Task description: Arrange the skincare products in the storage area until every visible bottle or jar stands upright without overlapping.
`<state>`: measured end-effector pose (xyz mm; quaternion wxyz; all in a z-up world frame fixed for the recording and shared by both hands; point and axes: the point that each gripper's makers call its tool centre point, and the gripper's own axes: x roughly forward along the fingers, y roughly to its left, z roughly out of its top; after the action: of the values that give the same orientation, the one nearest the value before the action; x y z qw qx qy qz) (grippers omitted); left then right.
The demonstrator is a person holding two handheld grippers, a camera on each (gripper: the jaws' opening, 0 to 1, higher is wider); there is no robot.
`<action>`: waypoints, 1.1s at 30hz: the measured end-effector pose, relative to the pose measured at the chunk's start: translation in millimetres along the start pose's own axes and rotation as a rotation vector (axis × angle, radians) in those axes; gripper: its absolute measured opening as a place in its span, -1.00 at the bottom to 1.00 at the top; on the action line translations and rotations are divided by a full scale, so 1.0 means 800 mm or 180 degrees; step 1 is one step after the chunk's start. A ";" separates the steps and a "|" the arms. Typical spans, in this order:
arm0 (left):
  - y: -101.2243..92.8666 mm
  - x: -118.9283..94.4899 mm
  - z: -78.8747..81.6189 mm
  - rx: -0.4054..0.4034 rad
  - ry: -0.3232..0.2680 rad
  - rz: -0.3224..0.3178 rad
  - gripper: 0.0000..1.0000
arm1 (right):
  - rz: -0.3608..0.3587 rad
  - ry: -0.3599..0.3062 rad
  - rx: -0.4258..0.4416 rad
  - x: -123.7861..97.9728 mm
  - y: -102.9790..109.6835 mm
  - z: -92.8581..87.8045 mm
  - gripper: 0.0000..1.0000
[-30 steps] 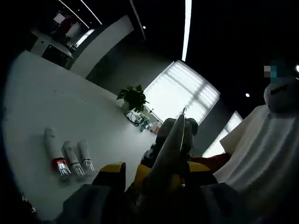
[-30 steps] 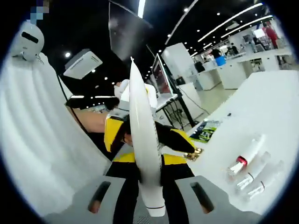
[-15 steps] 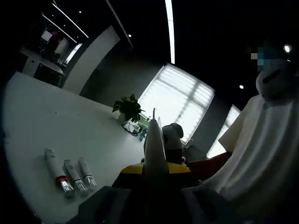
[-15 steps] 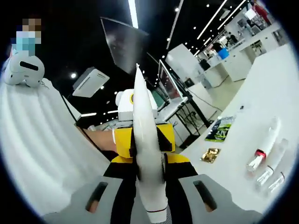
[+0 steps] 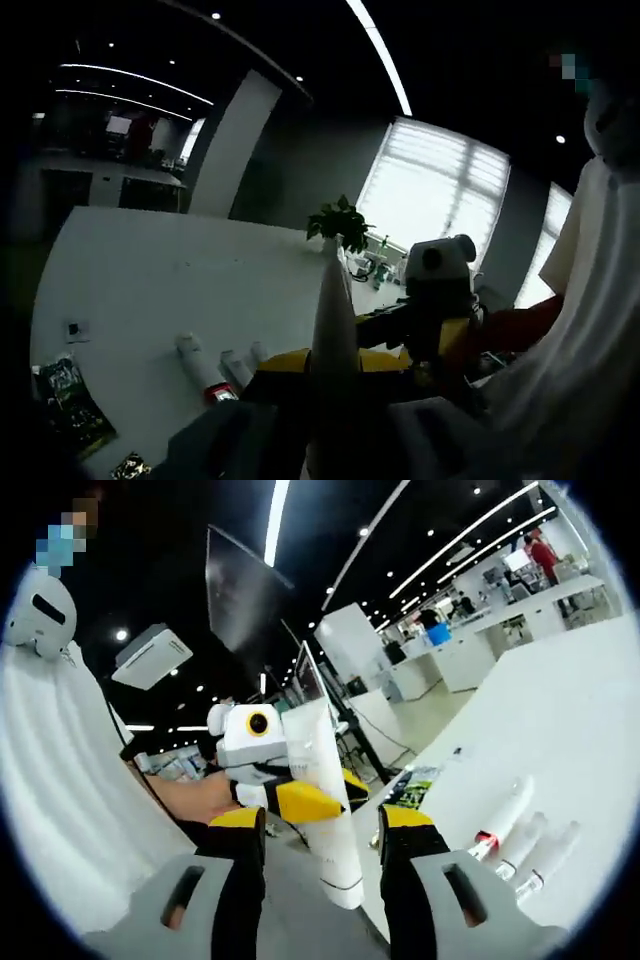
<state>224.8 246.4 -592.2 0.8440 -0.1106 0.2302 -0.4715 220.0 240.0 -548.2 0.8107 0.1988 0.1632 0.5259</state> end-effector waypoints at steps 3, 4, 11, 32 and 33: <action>0.010 0.005 -0.007 -0.0066 0.0098 0.0272 -0.70 | -0.0315 -0.0007 -0.0056 0.012 -0.009 0.009 0.09; 0.012 0.009 -0.009 -0.0176 0.0132 0.0383 -0.70 | -0.0356 0.0042 -0.0044 0.019 -0.007 0.009 0.12; 0.007 0.017 -0.009 0.0086 0.0193 0.0570 -0.70 | -0.0545 0.0301 -0.0184 0.051 -0.003 -0.003 0.06; 0.000 0.007 -0.012 0.0352 -0.0017 0.0646 -0.64 | -0.0536 0.0413 -0.0377 0.053 0.004 -0.016 -0.32; 0.000 0.006 -0.012 0.0344 -0.0030 0.0644 -0.64 | -0.0512 0.0408 -0.0388 0.053 0.005 -0.016 -0.32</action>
<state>222.6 242.6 -601.8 0.8931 -0.0434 0.2105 -0.3951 227.3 282.7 -559.6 0.8488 0.1014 0.1977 0.4797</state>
